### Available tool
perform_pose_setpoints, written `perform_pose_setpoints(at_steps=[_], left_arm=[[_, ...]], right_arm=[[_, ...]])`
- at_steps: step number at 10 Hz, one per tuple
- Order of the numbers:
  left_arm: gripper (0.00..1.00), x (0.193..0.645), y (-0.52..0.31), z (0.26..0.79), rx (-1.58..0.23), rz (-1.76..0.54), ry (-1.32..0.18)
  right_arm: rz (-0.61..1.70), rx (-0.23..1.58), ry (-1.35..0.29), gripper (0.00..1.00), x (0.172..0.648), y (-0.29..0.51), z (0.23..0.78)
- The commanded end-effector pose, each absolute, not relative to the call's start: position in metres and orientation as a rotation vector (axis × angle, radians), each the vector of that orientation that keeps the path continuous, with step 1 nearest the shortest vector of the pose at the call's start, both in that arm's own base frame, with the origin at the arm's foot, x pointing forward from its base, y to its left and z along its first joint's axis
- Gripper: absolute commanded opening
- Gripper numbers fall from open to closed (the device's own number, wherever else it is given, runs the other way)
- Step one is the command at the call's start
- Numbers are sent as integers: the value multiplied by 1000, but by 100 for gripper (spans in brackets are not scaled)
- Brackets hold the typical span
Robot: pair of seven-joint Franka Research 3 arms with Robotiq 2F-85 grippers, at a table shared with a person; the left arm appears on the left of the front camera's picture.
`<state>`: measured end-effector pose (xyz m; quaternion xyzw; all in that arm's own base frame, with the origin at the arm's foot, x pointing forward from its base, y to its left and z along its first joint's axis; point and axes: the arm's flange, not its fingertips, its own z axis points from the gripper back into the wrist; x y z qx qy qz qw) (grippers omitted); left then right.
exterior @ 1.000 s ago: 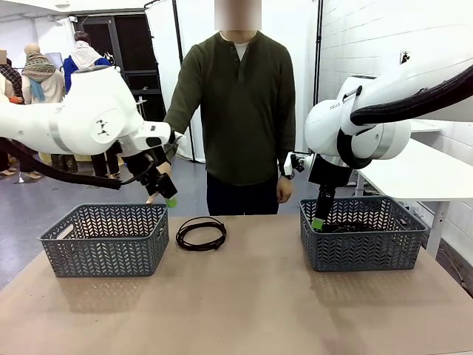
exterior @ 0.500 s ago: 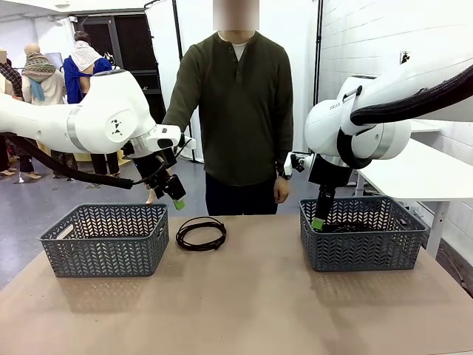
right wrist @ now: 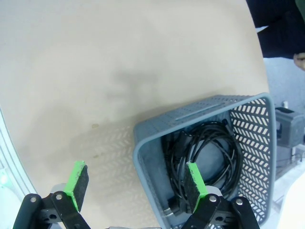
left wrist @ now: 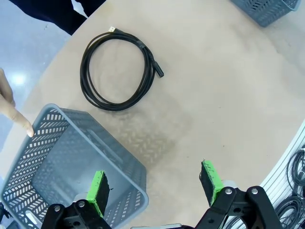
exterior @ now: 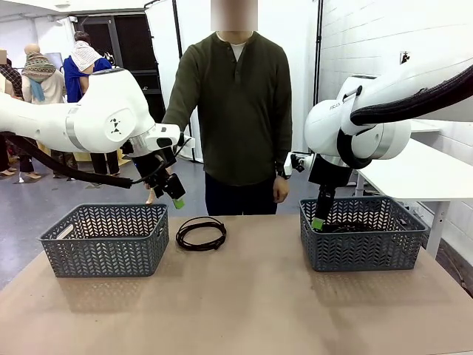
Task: Organize the cables according to human instructions.
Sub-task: Pick up a bundle of cables and place it in the basket indicated by the human.
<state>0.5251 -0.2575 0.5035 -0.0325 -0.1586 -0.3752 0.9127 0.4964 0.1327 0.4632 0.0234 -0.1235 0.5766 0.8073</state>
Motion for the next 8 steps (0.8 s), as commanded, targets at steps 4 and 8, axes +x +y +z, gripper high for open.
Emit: perform_pose_setpoints(at_steps=[4,8], left_arm=[[100,545,-283,512,-75,-701,-274],[100,585,-336,505,-72,-627,-126]], right_arm=[[1233,45,-256,100,499,132,463],[1233,45,-256,100,499,132,463]])
